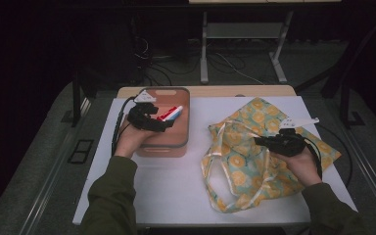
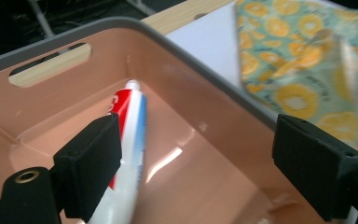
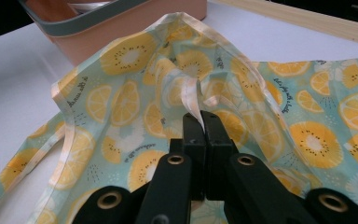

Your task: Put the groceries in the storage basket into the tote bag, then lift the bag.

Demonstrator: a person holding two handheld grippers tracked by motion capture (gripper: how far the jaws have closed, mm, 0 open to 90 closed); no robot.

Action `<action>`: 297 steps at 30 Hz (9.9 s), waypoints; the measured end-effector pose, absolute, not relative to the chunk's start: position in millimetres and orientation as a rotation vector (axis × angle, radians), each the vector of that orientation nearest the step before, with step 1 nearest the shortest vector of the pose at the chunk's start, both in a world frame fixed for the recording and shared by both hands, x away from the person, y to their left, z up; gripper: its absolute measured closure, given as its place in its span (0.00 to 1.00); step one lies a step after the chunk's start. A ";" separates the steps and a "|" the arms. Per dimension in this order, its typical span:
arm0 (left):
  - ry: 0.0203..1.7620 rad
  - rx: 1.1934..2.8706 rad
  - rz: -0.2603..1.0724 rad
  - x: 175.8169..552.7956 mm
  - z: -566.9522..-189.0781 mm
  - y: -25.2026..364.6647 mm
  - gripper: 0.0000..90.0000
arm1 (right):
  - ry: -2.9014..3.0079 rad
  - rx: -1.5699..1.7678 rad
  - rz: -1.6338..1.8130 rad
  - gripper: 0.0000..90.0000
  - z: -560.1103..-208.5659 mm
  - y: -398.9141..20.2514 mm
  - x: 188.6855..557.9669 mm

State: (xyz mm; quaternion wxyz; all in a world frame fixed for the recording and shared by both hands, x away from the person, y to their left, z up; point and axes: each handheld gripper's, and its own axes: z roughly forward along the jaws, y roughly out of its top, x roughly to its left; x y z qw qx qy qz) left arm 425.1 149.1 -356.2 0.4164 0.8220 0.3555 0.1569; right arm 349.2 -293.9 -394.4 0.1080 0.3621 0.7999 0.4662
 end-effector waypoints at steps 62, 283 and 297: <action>1.132 2.302 0.306 483.0 -382.8 133.7 0.82 | 2.358 1.061 1.394 0.99 -395.1 -298.4 349.9; 0.793 1.976 0.181 333.3 -391.6 55.5 0.99 | 2.408 0.828 1.143 0.99 -406.7 -266.4 284.5; 0.616 1.752 0.273 310.5 -316.1 56.0 0.99 | 2.102 0.777 1.365 0.99 -340.4 -289.0 288.6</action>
